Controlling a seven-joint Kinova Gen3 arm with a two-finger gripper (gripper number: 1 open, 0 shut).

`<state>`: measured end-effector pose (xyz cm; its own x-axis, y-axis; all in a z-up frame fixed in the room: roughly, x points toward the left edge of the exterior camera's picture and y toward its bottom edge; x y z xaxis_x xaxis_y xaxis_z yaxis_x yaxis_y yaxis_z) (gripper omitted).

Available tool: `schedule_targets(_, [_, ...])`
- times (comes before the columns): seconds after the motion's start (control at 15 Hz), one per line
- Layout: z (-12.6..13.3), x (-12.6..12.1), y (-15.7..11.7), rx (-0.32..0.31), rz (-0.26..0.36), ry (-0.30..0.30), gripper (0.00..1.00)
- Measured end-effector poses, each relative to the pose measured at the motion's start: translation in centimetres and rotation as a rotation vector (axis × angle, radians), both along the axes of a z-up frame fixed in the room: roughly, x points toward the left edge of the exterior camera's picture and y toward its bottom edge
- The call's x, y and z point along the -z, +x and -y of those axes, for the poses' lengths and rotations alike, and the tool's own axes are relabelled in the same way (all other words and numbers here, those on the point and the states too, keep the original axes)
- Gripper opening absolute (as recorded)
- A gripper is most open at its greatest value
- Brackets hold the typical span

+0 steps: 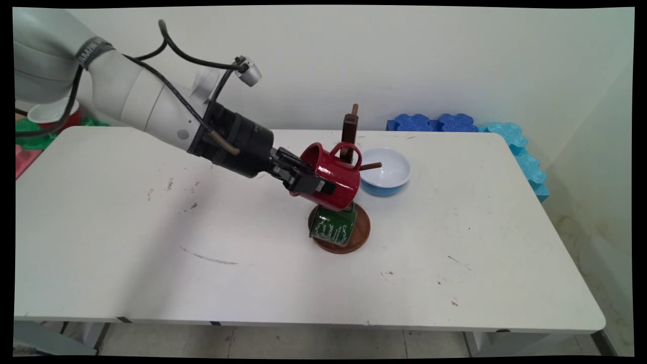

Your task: Place the picked object on the table

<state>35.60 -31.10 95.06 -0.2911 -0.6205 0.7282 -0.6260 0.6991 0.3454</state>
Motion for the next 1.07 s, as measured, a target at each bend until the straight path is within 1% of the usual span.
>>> schedule_targets(0.6, [-0.2,-0.5,0.0,0.005,-0.006,-0.008,0.0])
schedule_targets(1.07, [0.1,-1.6,0.3,0.009,-0.009,-0.004,0.0])
